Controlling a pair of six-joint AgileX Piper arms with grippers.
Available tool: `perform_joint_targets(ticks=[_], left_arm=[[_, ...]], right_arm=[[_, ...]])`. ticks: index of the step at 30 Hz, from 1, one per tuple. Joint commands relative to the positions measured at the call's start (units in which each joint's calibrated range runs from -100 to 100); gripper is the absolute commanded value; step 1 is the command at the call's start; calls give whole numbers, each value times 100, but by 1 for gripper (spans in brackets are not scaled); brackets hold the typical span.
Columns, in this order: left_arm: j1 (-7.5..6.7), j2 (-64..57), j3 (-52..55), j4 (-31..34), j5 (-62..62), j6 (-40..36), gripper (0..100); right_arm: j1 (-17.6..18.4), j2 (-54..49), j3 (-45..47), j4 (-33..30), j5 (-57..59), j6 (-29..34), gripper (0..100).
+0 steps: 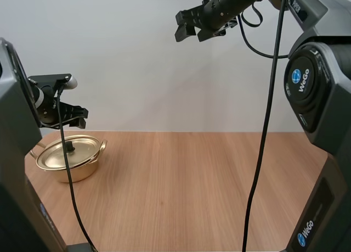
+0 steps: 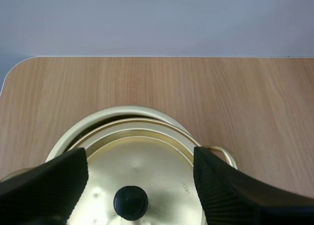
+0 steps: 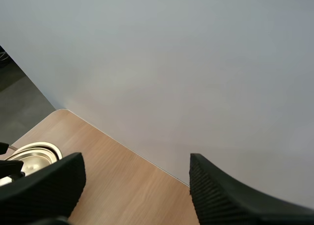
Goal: Open the pot, put the car inside, and close it
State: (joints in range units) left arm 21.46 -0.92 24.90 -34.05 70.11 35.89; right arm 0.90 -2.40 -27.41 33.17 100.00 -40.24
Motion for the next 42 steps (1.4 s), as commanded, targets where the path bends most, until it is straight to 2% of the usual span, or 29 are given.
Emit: perform_joint_targets(ticks=[1, 9, 19, 35, 37, 42], left_arm=[[-4, 53, 2, 11, 114, 3, 100], [-4, 267, 25, 82, 435, -37, 100], [-4, 292, 25, 836, 720, -492, 100], [-4, 466, 25, 1110, 1001, -656, 99], [-4, 561, 58, 1260, 1001, -811, 89], [-4, 808, 74, 1338, 871, -985, 56]], right_arm=[[1, -3, 2, -1, 0, 2, 100], [1, -3, 2, 46, 0, 2, 100], [1, -3, 2, 70, 0, 2, 100], [1, -3, 2, 81, 0, 2, 100], [1, -3, 2, 81, 0, 2, 100], [1, -3, 2, 81, 0, 2, 100]])
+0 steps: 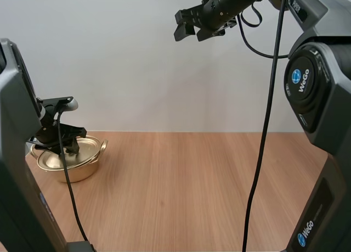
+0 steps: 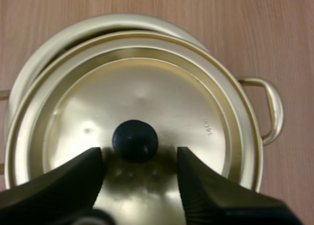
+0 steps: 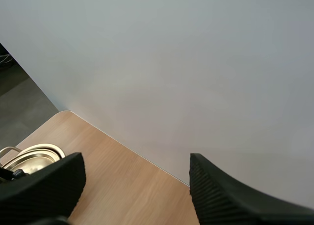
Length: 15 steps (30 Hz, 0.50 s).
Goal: Open the pot, put the car inside, and close it
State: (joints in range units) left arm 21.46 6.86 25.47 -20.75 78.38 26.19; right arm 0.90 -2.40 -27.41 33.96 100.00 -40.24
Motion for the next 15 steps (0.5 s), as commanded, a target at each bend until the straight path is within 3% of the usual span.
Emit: perform_joint_targets(ticks=[1, 8, 15], left_arm=[[-4, 30, 17, 8, -22, -87, 50], [-4, 30, 17, -126, -136, -112, 18], [-4, 30, 17, -126, -187, -78, 17]], right_arm=[[1, -3, 2, 2, 0, 2, 100], [1, -3, 2, 2, 0, 2, 100], [1, -3, 2, 12, 0, 2, 100]])
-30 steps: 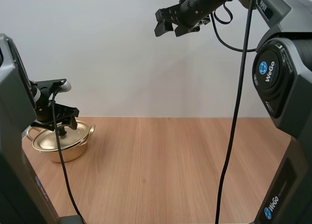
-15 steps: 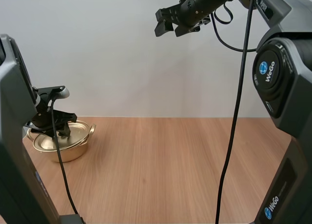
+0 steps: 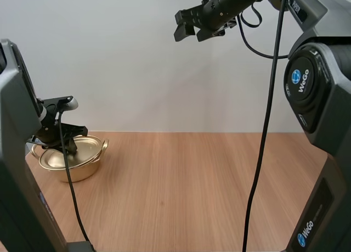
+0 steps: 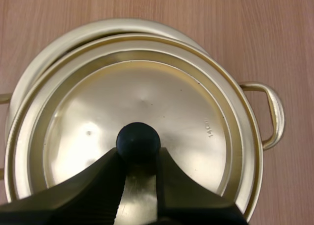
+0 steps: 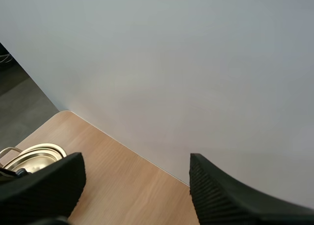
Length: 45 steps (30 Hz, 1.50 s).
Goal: Open the pot, put the car inside, and close it
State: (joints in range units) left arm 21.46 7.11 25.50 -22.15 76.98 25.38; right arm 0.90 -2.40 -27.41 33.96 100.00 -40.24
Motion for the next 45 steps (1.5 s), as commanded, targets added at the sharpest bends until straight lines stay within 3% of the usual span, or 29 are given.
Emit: perform_joint_targets(ticks=[1, 11, 20, 32, 35, 41, 45], left_arm=[[-4, 5, 14, 14, -90, 3, 17], [-4, -95, 14, -119, -337, 3, 17], [-4, -836, 14, -981, -587, 494, 17], [-4, -1100, 14, -883, -255, 369, 19], [-4, -1100, 14, -844, -480, 217, 35], [-4, -1100, 14, -882, -476, 630, 97], [-4, -1100, 14, -895, -457, 670, 100]], right_arm=[[1, -3, 2, 42, 0, 2, 100], [1, -3, 2, 173, 0, -18, 100], [1, -3, 2, 173, 0, -18, 100], [1, -3, 2, 141, 0, -18, 100], [1, -3, 2, 141, 0, -18, 100], [1, -3, 2, 141, 0, -27, 100], [1, -3, 2, 141, 0, -27, 100]])
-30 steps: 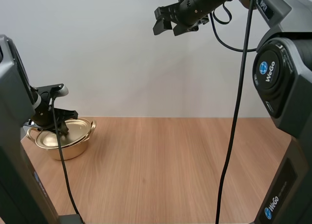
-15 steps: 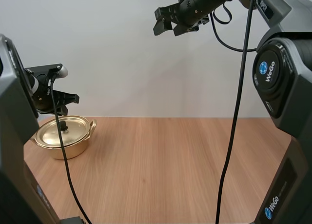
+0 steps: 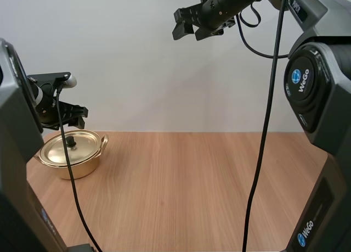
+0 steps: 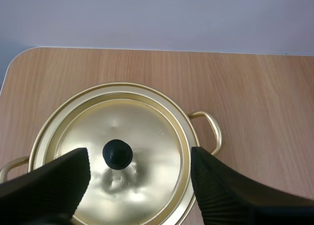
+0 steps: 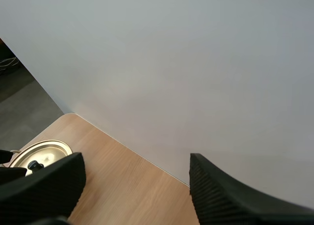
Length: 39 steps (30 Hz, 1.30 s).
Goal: Open the pot, put the car inside, and close it
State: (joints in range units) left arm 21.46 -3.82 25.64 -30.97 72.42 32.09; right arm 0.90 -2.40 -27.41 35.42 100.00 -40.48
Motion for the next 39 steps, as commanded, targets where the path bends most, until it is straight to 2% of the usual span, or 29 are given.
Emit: perform_joint_targets(ticks=[1, 8, 9, 11, 13, 15, 16, 17, 21, 24, 26, 30, 32, 35, 39], left_arm=[[-4, -7, 0, -25, -1, -1, 100], [-4, -7, 0, -36, 34, -1, 98], [-4, -7, 0, -49, 103, 7, 90], [-4, -7, 0, -91, 280, 7, 56], [-4, -7, 0, -201, 500, -34, 1], [-4, -7, 0, -376, 762, -23, 0], [-4, -7, 0, -480, 904, 16, 0], [-4, -7, 0, -587, 1017, 72, 0], [-4, -7, 0, -977, 1223, 324, 0], [-4, -7, 0, -1133, 1206, 462, 0], [-4, -7, 27, -1227, 1206, 515, 0], [-4, -7, 271, -1497, 1163, 860, 0], [-4, -7, 502, -1743, 1030, 1123, 0], [-12, -35, 839, -2133, 617, 1513, 0], [-20, -59, 1159, -2596, 312, 1878, 7]], right_arm=[[1, -3, 2, -5, 0, -3, 100], [1, -3, 2, -5, 0, -3, 100], [1, -3, 2, -6, 0, -3, 100], [1, -3, 2, -28, 0, -12, 100], [1, -3, 2, -75, 0, -12, 100], [-40, -3, 2, -96, 0, -1, 52], [-86, -3, 2, -96, 0, 58, 17], [-145, -3, 2, -96, 0, 165, 0], [-528, -3, 245, 15, 0, 248, 0], [-877, -19, 686, 334, 0, 215, 0], [-1135, -118, 1212, 874, 0, -110, 0], [-1637, -622, 2713, 1830, 0, -1149, 0], [-1745, -945, 3477, 1891, -161, -1601, 0], [-1773, -1409, 4619, 1891, -1308, -2077, 0], [-1773, -1588, 5466, 2147, -1815, -2140, 0]])
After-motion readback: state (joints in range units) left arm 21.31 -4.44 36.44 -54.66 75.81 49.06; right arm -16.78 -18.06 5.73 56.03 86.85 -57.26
